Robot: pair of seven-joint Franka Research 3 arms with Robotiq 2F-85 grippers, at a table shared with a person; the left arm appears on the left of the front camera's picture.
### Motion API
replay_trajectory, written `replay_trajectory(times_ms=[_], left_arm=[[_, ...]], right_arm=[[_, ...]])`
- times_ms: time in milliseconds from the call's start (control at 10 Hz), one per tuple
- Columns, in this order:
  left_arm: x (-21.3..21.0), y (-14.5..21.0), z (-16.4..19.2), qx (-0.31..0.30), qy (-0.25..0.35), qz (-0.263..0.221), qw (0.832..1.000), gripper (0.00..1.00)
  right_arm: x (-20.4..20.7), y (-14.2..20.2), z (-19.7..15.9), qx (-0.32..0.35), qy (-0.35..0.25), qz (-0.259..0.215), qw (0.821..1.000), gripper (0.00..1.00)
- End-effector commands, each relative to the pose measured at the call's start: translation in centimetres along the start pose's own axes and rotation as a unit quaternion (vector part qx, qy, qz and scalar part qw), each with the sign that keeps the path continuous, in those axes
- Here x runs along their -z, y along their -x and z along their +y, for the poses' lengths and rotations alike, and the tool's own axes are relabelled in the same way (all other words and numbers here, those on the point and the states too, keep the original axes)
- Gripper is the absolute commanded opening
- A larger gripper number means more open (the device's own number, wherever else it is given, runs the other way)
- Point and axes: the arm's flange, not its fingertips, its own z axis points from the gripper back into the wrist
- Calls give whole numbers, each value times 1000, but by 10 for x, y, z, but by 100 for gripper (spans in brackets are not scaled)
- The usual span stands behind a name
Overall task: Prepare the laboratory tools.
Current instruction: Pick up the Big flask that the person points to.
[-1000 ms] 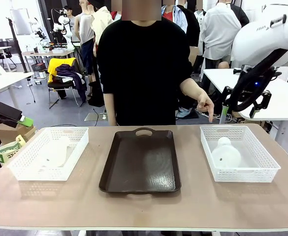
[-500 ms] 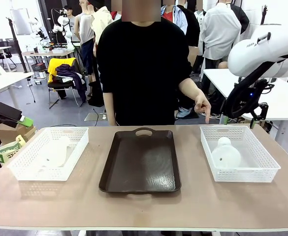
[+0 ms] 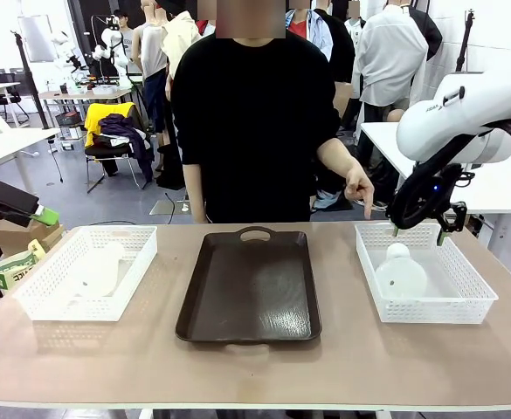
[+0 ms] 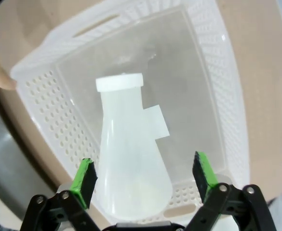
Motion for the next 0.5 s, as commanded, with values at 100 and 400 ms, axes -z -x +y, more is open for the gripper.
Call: replay_trajectory(times_ms=[100,400], left_arm=[[-1,1,2,6,1,0,1000,100],[-1,1,2,6,1,0,1000,100]], right_arm=[[0,0,0,0,0,0,1000,100],[0,0,0,0,0,0,1000,100]])
